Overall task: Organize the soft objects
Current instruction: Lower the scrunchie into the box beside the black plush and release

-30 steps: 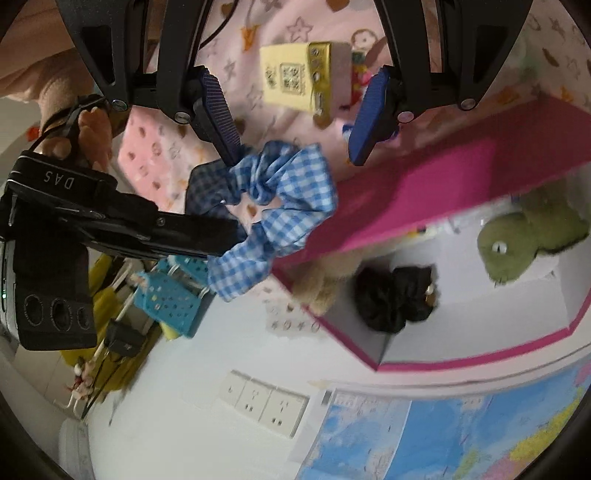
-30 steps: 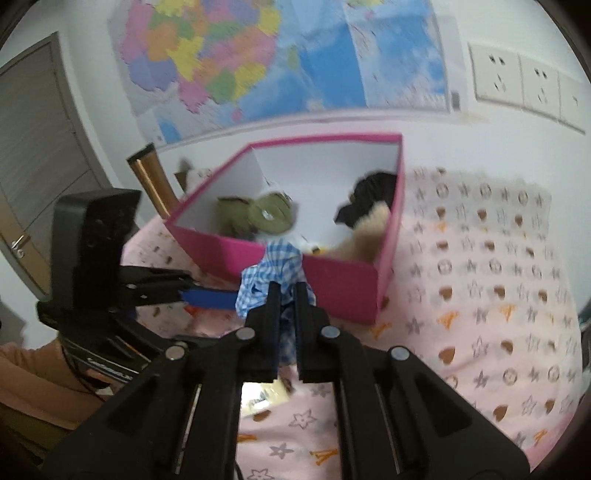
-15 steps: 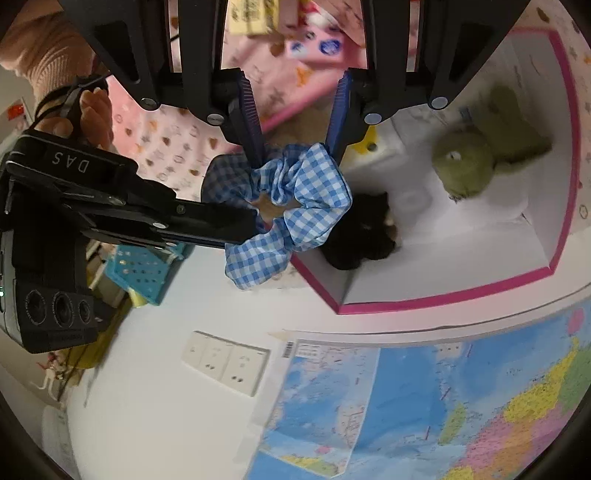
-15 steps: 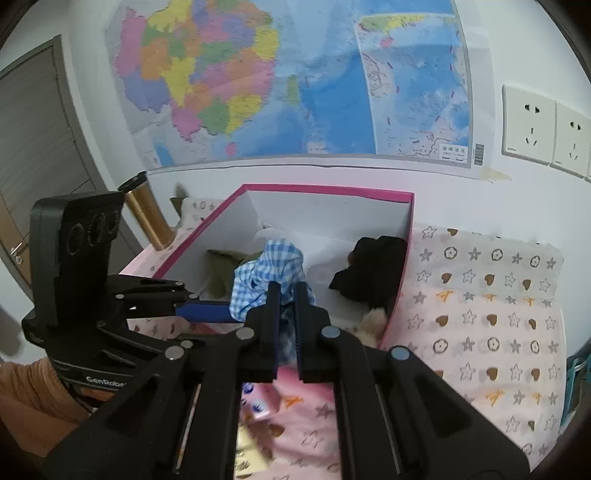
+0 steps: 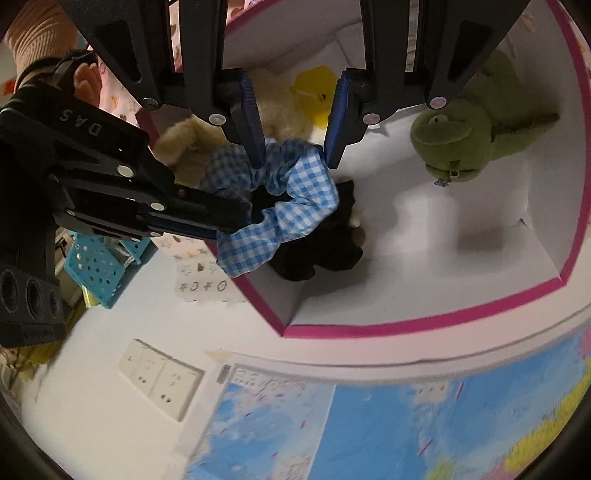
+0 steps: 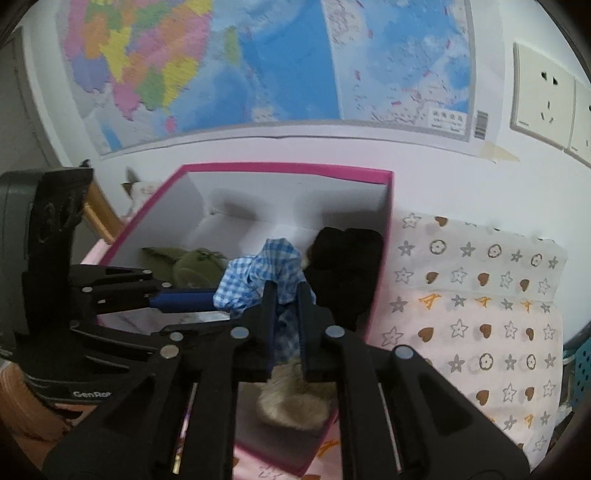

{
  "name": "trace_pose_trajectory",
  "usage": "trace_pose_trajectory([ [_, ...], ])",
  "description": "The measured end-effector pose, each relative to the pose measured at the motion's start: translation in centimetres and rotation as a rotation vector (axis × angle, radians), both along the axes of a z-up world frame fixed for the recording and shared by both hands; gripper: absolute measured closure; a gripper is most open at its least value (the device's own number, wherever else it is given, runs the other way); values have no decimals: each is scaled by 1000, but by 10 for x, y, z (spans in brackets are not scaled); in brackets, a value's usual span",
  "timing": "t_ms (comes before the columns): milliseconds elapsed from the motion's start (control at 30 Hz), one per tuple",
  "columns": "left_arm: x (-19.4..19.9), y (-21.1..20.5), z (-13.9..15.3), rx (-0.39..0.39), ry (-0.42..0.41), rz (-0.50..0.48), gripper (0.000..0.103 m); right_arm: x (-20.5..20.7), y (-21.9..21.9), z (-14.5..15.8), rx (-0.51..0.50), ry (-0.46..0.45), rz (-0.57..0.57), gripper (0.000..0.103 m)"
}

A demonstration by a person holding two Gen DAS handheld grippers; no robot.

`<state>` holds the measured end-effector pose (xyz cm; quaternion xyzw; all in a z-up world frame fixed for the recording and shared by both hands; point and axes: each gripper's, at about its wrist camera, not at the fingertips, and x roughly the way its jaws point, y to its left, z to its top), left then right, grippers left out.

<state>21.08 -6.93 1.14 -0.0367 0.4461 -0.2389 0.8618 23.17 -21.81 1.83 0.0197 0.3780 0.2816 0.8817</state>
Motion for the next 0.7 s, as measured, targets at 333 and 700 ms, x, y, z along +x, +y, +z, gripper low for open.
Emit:
trace_pose_trajectory([
  [333,0,7,-9,24,23,49,49,2,-12,-6,-16,11,-71,78],
  [700,-48,35,12,-4,-105,68,50,-56,-26,19,89,-40,7,76],
])
